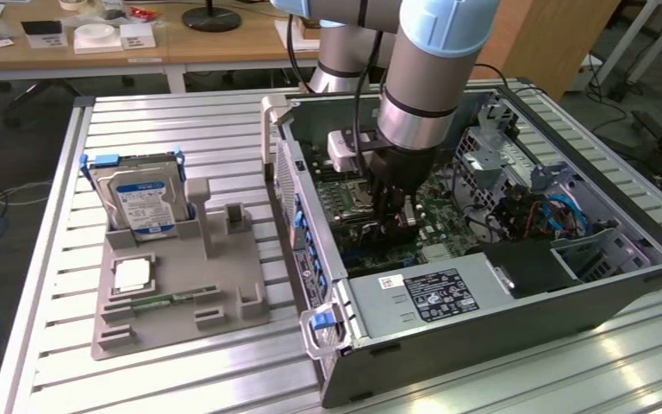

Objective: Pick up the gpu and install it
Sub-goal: 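Insert the gpu into the slot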

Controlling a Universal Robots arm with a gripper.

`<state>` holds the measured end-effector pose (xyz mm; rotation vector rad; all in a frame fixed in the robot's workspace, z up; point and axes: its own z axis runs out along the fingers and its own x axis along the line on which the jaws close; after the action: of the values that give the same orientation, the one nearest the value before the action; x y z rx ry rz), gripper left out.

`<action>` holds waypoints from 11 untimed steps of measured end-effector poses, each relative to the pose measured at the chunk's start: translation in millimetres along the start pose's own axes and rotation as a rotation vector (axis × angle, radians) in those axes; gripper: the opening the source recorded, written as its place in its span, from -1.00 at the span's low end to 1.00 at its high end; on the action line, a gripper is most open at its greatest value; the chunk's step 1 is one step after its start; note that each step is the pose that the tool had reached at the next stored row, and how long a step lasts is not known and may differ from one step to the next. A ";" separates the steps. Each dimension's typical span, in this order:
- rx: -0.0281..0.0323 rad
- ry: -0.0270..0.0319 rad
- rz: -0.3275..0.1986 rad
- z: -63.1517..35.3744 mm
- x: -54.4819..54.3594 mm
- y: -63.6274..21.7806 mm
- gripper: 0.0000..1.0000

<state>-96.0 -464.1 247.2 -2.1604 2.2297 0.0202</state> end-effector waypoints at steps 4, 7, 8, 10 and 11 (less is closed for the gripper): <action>0.0004 -0.0009 0.001 0.4 -0.1 0.2 -0.45; 0.0000 -0.0001 0.000 0.0 0.0 0.0 -0.21; 0.0000 -0.0001 0.000 0.0 0.0 0.0 -0.21; 0.0000 0.0005 0.000 -0.1 -0.4 0.0 -0.21; 0.0000 0.0007 0.000 -0.2 -0.7 0.0 -0.21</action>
<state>-96.0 -463.4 247.5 -2.1607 2.2300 0.0195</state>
